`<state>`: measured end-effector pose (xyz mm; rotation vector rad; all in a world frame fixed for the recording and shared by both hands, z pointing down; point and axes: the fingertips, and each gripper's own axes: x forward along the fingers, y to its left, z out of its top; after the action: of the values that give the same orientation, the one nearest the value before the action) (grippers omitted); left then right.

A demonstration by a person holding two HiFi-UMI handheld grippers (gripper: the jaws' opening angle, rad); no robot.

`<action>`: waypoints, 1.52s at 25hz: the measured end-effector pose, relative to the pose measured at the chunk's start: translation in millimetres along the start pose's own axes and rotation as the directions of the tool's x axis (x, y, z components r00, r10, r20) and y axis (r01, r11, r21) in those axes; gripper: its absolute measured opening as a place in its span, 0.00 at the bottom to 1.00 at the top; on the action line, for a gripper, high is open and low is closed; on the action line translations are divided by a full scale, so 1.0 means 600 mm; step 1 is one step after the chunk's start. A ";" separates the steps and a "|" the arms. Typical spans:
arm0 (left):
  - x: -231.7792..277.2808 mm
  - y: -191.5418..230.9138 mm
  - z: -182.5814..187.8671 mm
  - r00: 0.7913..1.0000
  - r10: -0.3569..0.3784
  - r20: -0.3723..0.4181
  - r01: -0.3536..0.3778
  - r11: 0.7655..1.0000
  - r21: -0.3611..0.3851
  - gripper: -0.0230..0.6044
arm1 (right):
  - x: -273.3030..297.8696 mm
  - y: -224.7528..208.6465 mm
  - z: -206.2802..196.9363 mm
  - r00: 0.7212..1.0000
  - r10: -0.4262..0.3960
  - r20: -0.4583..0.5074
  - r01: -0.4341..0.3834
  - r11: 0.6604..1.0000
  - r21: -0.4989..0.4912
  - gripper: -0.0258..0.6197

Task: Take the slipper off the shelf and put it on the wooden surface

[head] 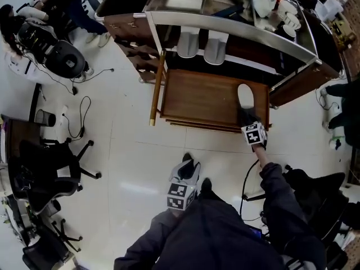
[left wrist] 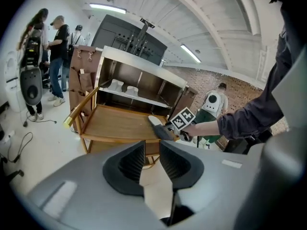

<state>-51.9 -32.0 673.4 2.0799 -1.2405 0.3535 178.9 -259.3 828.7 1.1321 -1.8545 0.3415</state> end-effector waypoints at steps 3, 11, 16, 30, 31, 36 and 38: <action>0.057 0.049 0.023 0.999 0.003 -0.039 -0.002 1.000 0.020 0.21 | 0.061 -0.032 -0.036 0.990 -0.047 -0.131 0.059 0.995 0.085 0.26; 0.137 0.100 0.101 0.993 -0.098 -0.060 0.101 0.994 0.043 0.21 | 0.110 -0.028 -0.068 0.957 -0.030 -0.288 0.053 0.996 0.072 0.08; 0.137 0.100 0.108 0.984 -0.153 -0.086 0.156 0.988 0.020 0.21 | 0.047 -0.016 -0.044 0.972 -0.036 -0.231 0.070 0.988 0.140 0.06; 0.195 0.033 0.191 0.989 -0.145 -0.041 0.146 0.989 0.033 0.21 | -0.057 -0.238 0.248 0.977 -0.125 0.170 0.090 0.976 0.197 0.06; 0.198 0.030 0.197 0.991 -0.129 -0.033 0.129 0.991 0.021 0.21 | -0.036 -0.267 0.269 0.976 -0.134 0.169 0.102 0.977 0.189 0.06; 0.209 0.038 0.224 0.999 -0.031 -0.022 0.030 0.999 -0.017 0.21 | 0.089 -0.373 0.353 0.976 -0.171 0.137 0.148 0.975 0.163 0.06; 0.208 0.053 0.228 1.000 0.017 -0.022 -0.018 0.999 -0.039 0.21 | 0.135 -0.388 0.367 0.977 -0.173 0.121 0.149 0.972 0.183 0.07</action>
<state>-29.9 -217.7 654.1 2.0284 -1.2443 0.3565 233.0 -568.3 724.7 1.4481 -1.8630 0.3436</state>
